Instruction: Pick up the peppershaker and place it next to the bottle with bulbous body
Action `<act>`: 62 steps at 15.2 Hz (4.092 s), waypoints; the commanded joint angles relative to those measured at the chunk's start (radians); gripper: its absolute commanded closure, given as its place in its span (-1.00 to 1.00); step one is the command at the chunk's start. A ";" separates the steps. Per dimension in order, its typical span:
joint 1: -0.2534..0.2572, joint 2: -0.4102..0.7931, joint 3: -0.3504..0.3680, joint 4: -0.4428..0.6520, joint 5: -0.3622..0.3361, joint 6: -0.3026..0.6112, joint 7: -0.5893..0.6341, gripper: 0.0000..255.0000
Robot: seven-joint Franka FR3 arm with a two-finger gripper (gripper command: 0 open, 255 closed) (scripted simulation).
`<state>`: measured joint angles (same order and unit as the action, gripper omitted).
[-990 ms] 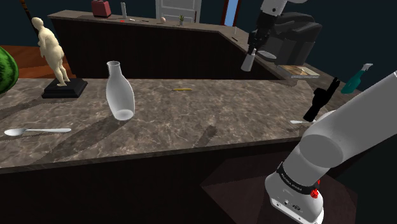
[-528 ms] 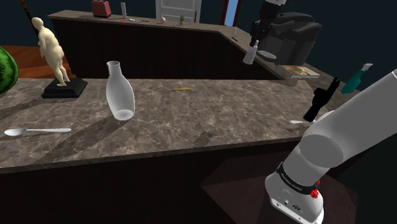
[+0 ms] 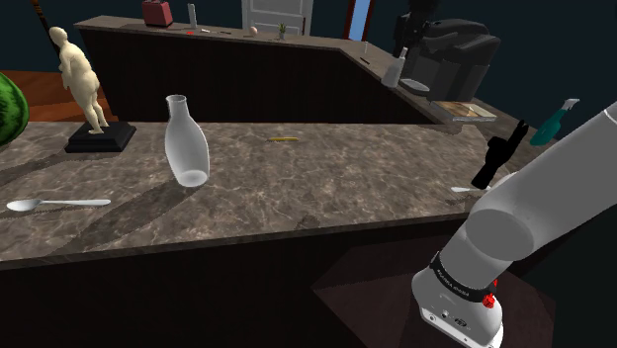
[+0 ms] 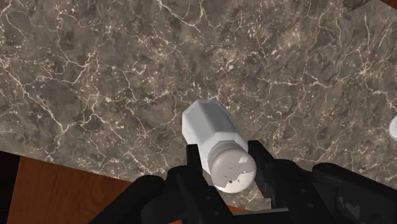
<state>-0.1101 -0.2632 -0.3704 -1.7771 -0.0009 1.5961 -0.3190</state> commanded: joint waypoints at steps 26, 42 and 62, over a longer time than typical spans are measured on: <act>0.171 0.015 0.335 0.078 0.043 -0.044 0.501 1.00; 0.330 0.313 0.558 0.414 0.002 -0.070 0.878 1.00; 0.476 0.581 0.633 0.629 -0.094 -0.027 1.077 1.00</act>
<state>0.3670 0.3230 0.2625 -1.1288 -0.0958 1.5541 0.7578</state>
